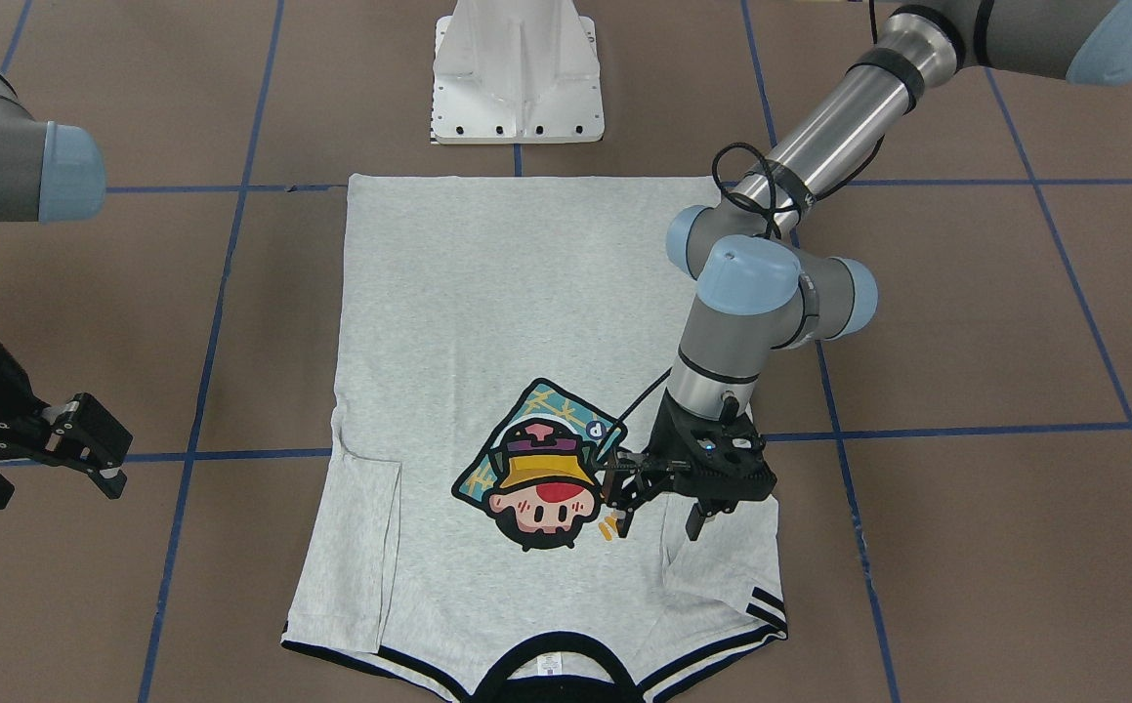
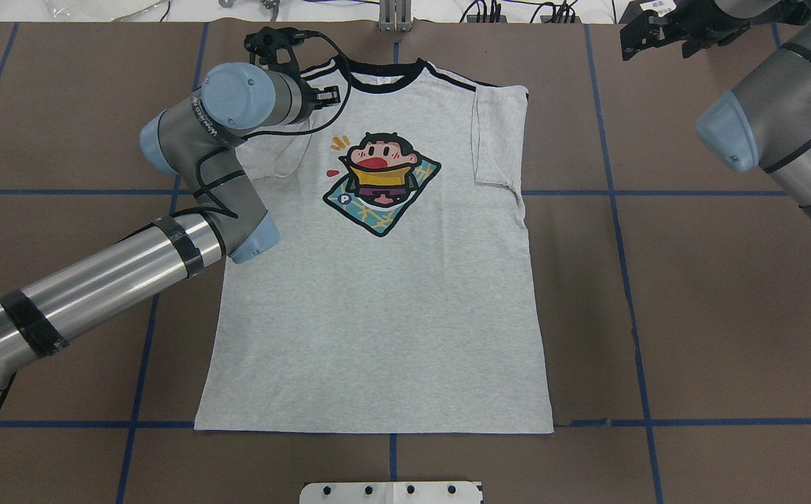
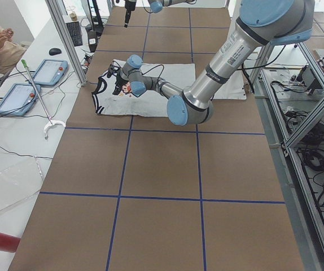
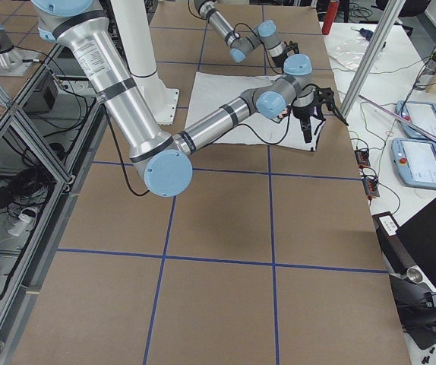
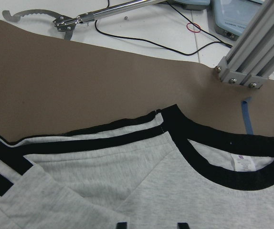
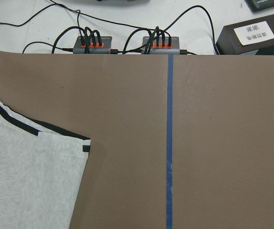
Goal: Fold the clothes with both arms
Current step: 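Fold the sleeve nearest the left gripper inward over the shirt body, then move both grippers down toward the hem corners nearest the robot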
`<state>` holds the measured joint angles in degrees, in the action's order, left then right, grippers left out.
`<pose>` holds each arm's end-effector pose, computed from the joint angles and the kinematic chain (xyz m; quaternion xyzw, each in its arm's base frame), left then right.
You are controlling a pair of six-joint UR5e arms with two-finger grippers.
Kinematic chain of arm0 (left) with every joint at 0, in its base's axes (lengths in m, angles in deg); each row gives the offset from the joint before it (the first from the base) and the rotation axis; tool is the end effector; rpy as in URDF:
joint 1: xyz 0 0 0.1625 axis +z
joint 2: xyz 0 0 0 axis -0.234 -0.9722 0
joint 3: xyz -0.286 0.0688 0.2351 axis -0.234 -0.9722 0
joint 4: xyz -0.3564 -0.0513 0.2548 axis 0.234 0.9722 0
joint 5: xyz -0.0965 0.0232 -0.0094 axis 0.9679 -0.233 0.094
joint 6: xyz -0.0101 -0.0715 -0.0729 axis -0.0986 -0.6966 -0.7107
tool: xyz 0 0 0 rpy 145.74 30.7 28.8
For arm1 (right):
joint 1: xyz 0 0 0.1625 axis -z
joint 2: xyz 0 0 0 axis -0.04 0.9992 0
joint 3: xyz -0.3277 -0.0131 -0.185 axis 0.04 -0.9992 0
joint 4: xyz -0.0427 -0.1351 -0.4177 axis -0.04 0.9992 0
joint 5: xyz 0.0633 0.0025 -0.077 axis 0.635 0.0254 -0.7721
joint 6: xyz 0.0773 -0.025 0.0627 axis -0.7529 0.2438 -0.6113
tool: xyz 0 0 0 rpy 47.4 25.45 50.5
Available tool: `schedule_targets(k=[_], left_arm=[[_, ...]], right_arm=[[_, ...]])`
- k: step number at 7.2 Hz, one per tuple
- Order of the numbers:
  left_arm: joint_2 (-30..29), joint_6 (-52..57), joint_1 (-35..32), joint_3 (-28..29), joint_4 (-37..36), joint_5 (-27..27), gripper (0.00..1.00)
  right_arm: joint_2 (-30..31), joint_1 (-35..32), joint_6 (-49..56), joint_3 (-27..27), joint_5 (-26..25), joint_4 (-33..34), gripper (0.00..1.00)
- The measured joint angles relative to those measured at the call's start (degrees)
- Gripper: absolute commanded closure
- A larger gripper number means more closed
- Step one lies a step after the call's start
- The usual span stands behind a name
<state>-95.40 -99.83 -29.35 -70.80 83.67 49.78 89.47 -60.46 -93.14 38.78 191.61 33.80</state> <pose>0.4891 -0.6233 0.2197 0.2688 0.4618 -0.0998 0.8394 -0.2334 -0.6409 0.2552 0.1617 -0.4000 0.0689 0.8995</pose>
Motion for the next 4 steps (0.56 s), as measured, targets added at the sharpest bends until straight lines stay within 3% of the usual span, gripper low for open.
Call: schedule_targets(k=[2, 4], left_arm=[[9.65, 0.97, -0.07, -20.01, -9.48, 3.73, 0.0], [20.27, -0.75, 1.22, -35.21, -11.76, 6.38, 0.0]], right_arm=[[3.14, 6.41, -13.71, 8.95, -2.43, 0.09, 0.0], [12.75, 19.3, -28.09, 22.94, -13.06, 0.26, 0.01]])
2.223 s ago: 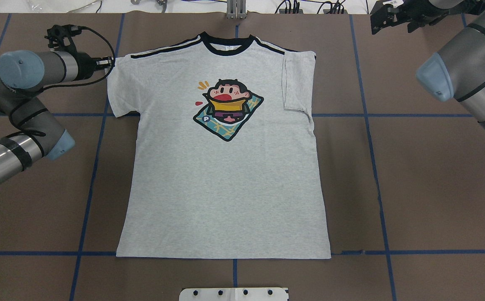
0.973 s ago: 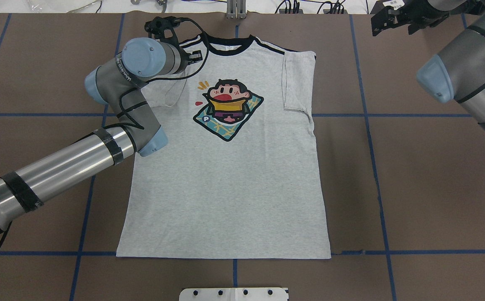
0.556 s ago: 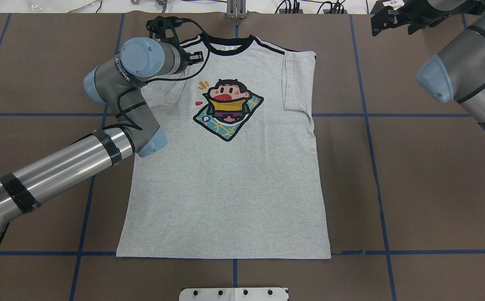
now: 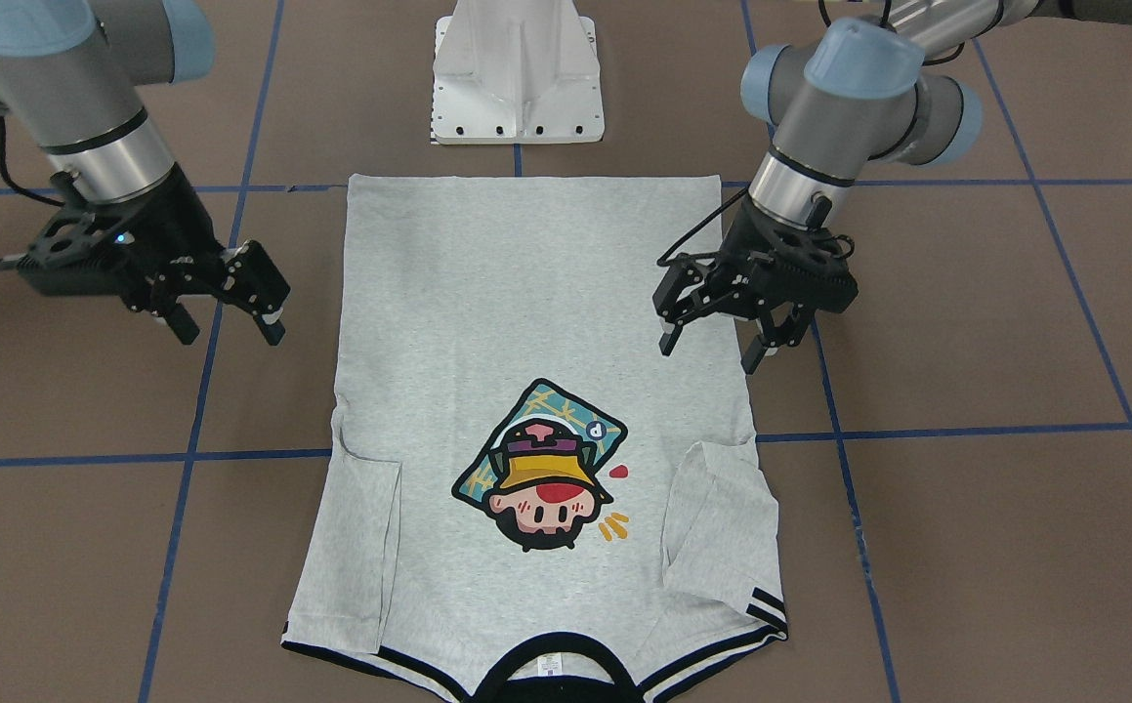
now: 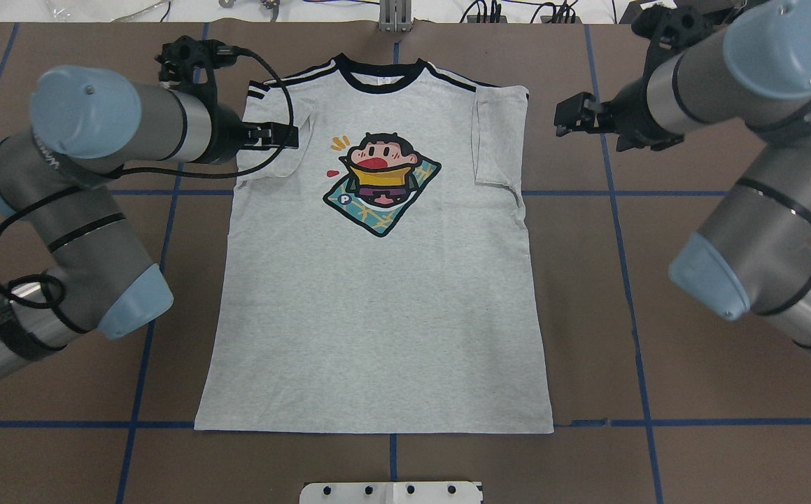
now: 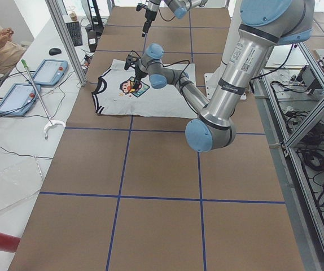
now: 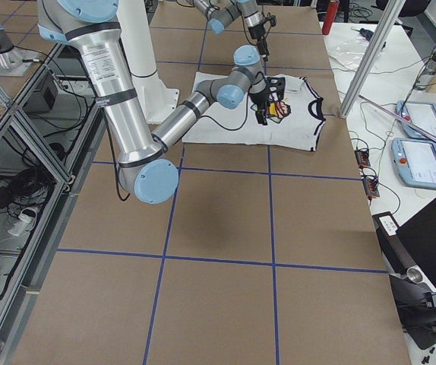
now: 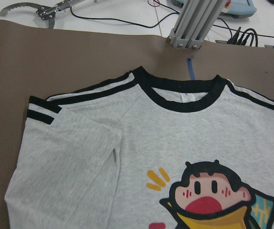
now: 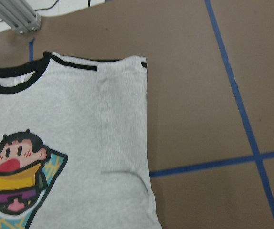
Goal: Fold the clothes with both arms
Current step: 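Move both grippers down toward the hem corners nearest the robot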
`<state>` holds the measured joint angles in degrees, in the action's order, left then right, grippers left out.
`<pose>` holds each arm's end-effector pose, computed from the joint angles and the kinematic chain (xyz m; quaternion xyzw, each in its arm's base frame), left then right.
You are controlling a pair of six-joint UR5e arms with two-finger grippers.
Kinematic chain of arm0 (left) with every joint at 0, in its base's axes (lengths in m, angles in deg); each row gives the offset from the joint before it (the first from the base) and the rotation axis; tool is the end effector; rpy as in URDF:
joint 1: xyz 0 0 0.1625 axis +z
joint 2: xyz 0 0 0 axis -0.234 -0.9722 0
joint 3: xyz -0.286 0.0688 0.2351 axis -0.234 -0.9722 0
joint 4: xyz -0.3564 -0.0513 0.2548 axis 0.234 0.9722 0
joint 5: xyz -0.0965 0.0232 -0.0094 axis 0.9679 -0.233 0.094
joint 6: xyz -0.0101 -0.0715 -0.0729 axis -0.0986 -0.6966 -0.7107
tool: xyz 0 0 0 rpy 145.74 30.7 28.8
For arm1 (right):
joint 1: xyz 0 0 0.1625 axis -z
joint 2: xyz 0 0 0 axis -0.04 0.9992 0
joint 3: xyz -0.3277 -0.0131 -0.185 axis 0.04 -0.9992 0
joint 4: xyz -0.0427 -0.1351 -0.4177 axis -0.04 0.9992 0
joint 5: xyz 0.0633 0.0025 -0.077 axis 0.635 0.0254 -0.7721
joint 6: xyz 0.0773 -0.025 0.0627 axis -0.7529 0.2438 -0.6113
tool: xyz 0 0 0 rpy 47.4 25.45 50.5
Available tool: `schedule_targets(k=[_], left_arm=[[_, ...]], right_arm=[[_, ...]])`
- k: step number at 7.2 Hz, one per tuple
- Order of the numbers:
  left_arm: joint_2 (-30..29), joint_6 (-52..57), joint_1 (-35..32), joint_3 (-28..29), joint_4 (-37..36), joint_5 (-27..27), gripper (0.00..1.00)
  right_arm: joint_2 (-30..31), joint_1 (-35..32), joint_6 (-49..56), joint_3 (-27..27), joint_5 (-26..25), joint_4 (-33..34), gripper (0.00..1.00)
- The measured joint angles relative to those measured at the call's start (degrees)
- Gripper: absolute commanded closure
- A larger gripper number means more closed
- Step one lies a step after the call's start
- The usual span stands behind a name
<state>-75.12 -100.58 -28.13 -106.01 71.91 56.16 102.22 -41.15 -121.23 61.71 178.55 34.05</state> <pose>0.3824 -0.4909 0.1919 0.2344 0.5087 -0.0620 0.8261 -0.3310 -0.4619 0.2114 0.1234 -0.4542 0.1651 0.8668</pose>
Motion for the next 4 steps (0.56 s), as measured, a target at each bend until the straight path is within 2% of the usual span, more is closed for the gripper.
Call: schedule_targets(k=[2, 4], left_arm=[[10.07, -8.06, 7.26, -9.56, 0.31, -3.35, 0.03], [18.46, -17.39, 17.44, -12.45, 6.75, -8.67, 0.21]], right_arm=[[10.04, 17.74, -14.52, 11.12, -15.38, 0.08, 0.04], [15.0, 32.49, -26.56, 15.8, -27.9, 0.02, 0.05]])
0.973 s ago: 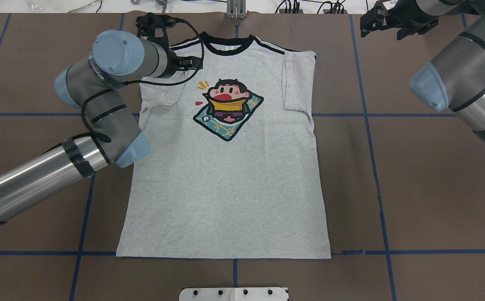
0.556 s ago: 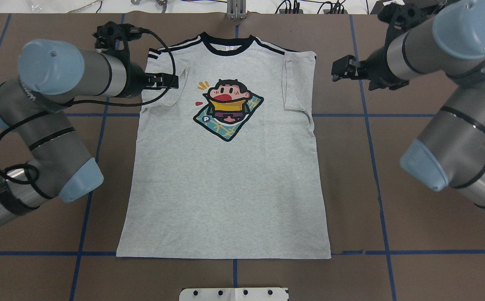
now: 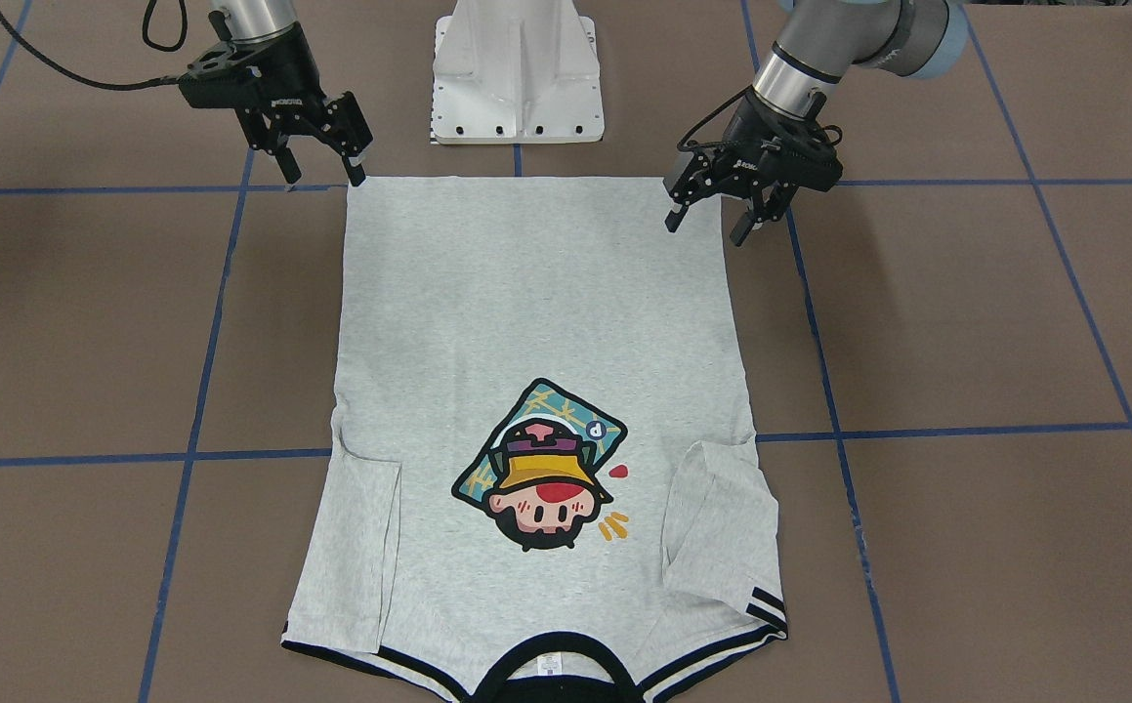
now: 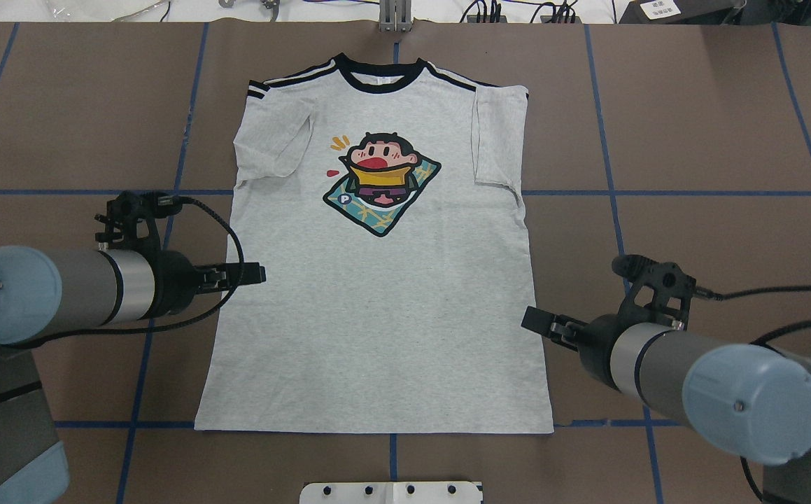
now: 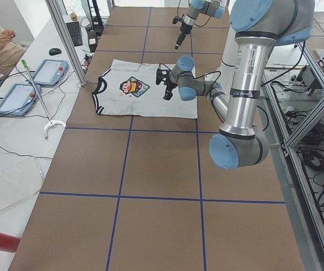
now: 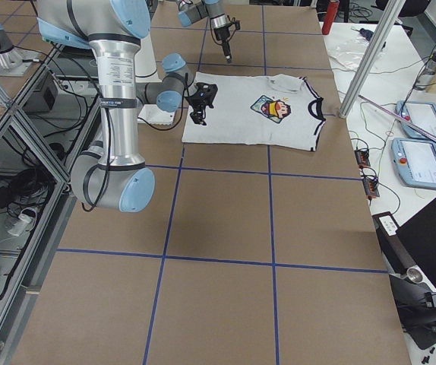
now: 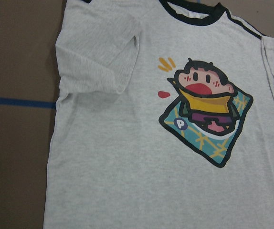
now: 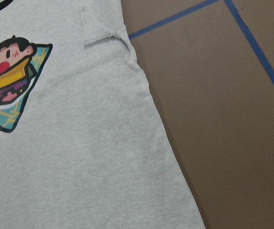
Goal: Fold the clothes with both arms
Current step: 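Move both grippers down toward the hem corners nearest the robot, then lower both grippers onto the two hem corners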
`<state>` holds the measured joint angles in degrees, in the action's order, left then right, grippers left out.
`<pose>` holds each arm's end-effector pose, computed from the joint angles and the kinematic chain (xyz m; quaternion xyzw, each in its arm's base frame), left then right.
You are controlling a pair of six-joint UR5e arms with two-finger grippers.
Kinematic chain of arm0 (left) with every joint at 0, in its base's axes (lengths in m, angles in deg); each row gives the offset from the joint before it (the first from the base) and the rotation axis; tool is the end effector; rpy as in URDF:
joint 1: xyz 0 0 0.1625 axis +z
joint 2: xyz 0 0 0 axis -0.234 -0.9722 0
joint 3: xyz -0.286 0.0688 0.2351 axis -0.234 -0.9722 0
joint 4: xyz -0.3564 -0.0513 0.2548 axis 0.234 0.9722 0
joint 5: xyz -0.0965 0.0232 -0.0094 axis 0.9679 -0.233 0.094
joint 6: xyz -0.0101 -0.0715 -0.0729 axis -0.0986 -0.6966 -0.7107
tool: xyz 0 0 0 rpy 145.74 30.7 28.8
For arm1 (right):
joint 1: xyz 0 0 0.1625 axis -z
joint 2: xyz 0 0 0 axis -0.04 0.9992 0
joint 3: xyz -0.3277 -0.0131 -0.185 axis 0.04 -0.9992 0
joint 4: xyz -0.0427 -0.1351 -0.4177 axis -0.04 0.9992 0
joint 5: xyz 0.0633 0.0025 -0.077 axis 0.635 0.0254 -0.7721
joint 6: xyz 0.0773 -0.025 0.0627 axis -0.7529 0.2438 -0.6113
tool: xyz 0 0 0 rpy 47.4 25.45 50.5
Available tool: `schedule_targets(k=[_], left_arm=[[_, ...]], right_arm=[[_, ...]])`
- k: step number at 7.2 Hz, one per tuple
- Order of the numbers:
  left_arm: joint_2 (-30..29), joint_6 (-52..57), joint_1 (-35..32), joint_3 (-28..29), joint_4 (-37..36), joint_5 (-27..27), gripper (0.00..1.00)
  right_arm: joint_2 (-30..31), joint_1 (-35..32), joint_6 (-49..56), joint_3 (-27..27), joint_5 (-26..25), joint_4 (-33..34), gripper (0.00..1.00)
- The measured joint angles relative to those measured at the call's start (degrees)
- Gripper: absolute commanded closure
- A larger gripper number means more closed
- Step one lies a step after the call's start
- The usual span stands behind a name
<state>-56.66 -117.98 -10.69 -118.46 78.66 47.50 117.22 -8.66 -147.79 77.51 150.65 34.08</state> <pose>0.4233 -0.3307 0.2571 0.1338 0.5460 -0.1032 0.8205 -0.4188 -0.2412 0.2221 0.0986 -0.4647 0.2300 0.8494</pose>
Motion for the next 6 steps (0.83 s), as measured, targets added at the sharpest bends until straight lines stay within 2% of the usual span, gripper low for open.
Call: schedule_targets(k=[1, 2, 4, 6], left_arm=[[4.12, -5.14, 5.64, -0.11, 4.72, -4.21, 0.27], [6.97, -9.81, 10.82, -0.11, 7.29, -7.92, 0.27], [10.45, -14.27, 17.51, 0.34, 8.31, -12.0, 0.27], [11.14, -14.76, 19.16, 1.96, 7.89, -12.76, 0.27]], right_arm=[[0.92, 4.86, -3.78, 0.57, -4.74, -0.03, 0.04], [1.31, 7.34, -5.79, 0.74, -7.23, -0.07, 0.03], [1.46, 8.61, -6.83, 0.71, -8.6, -0.09, 0.02], [1.33, 8.79, -6.97, 0.65, -8.75, -0.1, 0.02]])
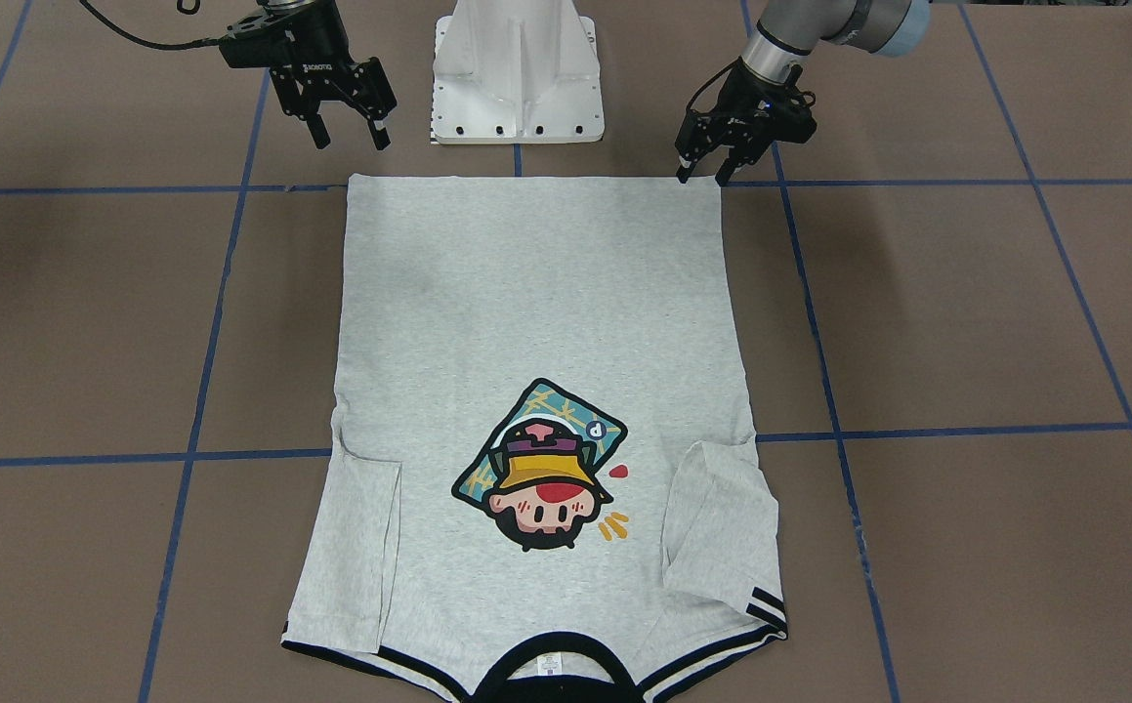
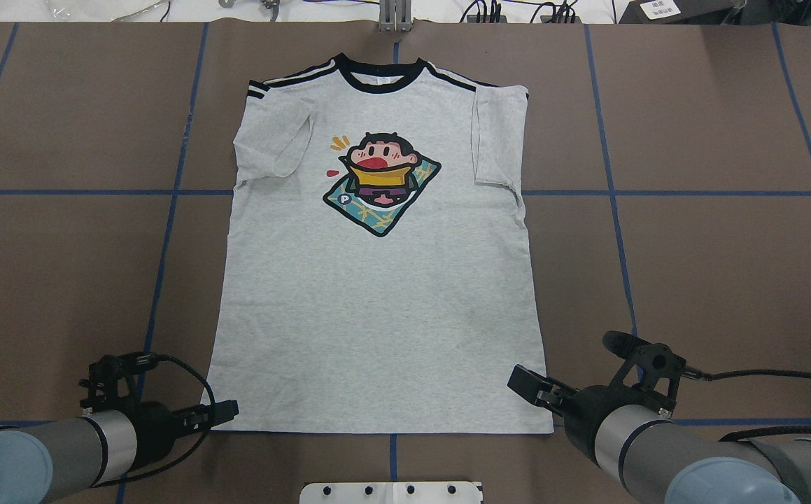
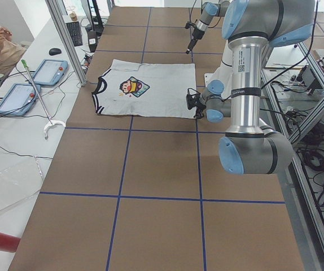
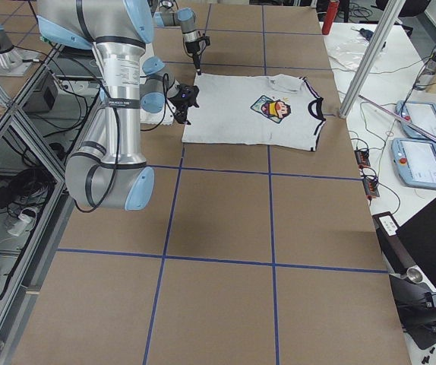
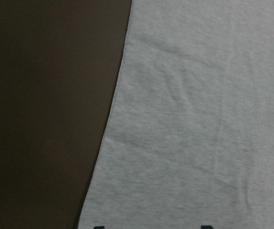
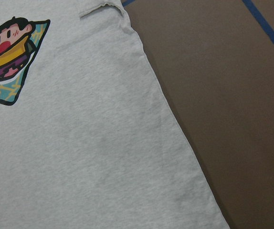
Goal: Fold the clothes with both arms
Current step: 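Lower both grippers onto the two hem corners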
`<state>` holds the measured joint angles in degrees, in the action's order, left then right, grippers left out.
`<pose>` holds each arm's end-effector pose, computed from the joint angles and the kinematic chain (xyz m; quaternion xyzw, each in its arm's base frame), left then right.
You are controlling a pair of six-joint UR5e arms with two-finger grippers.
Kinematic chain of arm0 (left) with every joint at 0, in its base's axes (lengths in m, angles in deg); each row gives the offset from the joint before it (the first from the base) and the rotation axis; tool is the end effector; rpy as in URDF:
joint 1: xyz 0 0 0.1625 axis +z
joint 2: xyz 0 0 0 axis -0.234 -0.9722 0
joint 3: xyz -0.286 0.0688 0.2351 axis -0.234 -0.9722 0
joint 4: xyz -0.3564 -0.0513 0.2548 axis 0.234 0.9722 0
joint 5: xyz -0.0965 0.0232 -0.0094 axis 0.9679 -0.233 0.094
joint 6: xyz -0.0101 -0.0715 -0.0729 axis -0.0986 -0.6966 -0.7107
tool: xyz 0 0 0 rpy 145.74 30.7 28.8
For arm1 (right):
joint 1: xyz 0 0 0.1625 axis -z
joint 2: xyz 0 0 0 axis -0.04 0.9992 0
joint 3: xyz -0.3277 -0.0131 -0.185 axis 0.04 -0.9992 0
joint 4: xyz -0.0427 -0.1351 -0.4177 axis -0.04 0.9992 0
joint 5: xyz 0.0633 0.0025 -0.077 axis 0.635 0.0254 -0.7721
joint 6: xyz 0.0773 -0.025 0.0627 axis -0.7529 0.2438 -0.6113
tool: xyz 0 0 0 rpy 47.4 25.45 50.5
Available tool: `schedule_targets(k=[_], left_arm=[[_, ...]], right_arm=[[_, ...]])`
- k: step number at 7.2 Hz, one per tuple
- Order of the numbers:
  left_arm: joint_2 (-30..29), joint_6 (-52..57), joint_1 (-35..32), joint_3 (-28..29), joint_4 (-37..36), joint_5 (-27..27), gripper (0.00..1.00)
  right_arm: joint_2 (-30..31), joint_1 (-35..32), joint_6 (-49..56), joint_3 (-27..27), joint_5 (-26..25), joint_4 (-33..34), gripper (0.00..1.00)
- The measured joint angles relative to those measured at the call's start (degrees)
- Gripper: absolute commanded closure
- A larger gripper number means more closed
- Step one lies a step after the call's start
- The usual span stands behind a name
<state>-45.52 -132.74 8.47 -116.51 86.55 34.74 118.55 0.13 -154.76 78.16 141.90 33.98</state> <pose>0.4784 -0.1937 0.3546 0.0635 0.5231 -0.1329 0.8394 -0.4412 -0.1889 0.2246 0.1018 -0.4739 0.2487 0.8385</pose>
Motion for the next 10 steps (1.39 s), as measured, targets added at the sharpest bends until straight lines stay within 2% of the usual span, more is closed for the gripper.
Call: schedule_targets(k=[4, 6, 8, 9, 10], left_arm=[[-0.17, 0.0, 0.3, 0.14, -0.78, -0.04, 0.3], [-0.1, 0.0, 0.3, -0.01, -0.79, -0.04, 0.56], [-0.13, -0.05, 0.31, 0.19, -0.79, -0.07, 0.58], [-0.21, -0.07, 0.32, 0.34, -0.79, -0.06, 0.82], [-0.39, -0.1, 0.34, 0.36, -0.79, -0.04, 1.0]], right_arm=[[-0.17, 0.12, -0.06, -0.06, -0.1, 0.0, 0.02], [-0.17, 0.11, -0.07, -0.07, -0.29, -0.02, 0.02], [-0.17, 0.12, -0.07, -0.07, -0.8, -0.04, 0.02], [-0.2, 0.14, -0.07, -0.07, -0.86, -0.06, 0.01], [-0.23, 0.14, -0.07, -0.07, -0.89, -0.08, 0.01]])
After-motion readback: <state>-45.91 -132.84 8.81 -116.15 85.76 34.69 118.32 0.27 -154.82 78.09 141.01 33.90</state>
